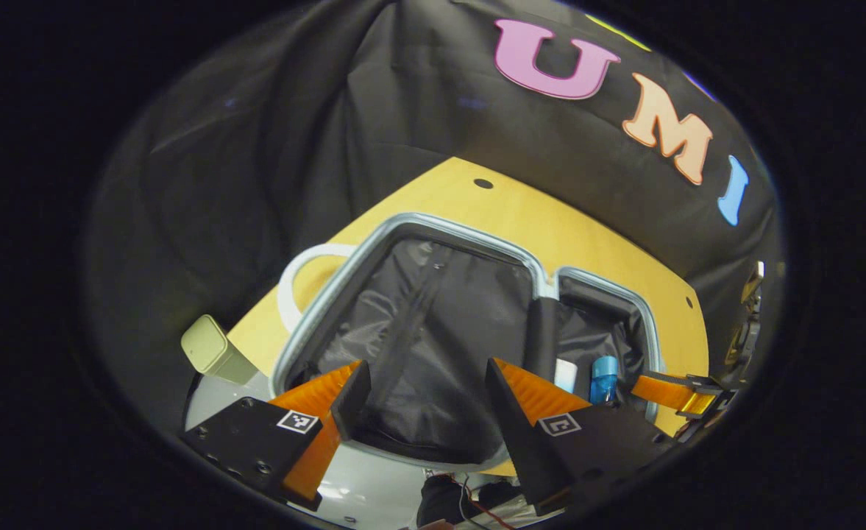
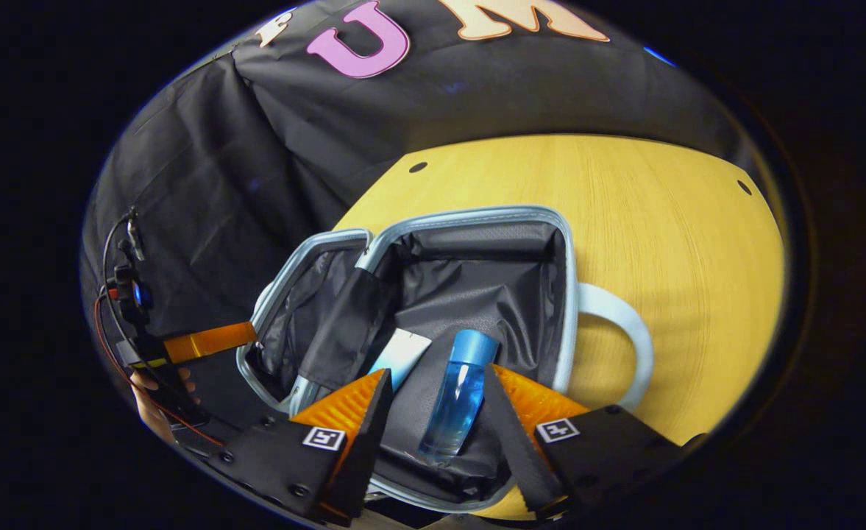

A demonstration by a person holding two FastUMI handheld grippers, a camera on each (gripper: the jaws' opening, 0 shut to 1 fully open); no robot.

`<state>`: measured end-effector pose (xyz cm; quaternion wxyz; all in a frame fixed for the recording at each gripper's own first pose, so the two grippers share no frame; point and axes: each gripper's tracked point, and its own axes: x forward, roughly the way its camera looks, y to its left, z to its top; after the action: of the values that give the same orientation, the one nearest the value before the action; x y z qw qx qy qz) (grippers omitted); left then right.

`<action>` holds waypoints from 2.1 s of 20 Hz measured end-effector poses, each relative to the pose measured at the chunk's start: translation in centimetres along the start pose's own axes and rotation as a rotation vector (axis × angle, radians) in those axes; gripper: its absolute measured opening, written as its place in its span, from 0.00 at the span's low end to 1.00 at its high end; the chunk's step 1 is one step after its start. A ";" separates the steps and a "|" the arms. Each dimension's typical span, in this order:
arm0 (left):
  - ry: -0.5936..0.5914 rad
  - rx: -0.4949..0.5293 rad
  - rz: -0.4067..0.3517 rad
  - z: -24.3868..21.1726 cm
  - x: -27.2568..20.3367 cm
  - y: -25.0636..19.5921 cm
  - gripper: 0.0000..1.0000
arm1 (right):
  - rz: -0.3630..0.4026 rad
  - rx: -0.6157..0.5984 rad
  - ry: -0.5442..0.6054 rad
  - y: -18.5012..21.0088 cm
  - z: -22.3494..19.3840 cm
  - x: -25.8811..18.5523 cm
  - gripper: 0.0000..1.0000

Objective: First open the suitcase, pack the skin care products into it, and then close the suitcase.

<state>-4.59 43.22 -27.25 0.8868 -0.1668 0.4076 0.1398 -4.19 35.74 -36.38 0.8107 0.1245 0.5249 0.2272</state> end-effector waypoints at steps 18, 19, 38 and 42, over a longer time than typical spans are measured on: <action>0.076 -0.206 0.070 5.3 9.9 14.5 0.84 | -0.176 -0.058 -0.262 -4.0 5.8 -6.6 0.98; 0.092 -0.218 0.055 5.0 10.5 14.3 0.83 | -0.192 -0.062 -0.272 -4.4 6.0 -7.1 0.98; -0.171 0.041 0.064 13.0 -0.3 6.8 0.00 | -0.119 -0.131 -0.396 -5.3 6.8 -12.2 0.98; -0.255 0.190 0.038 15.1 -4.9 0.4 0.00 | -0.096 -0.155 -0.412 -6.1 6.2 -13.8 0.98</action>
<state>2.36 49.20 -14.33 0.9404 -0.0553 0.3062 0.1375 -1.89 23.85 -25.51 0.9179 0.0807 0.3344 0.1979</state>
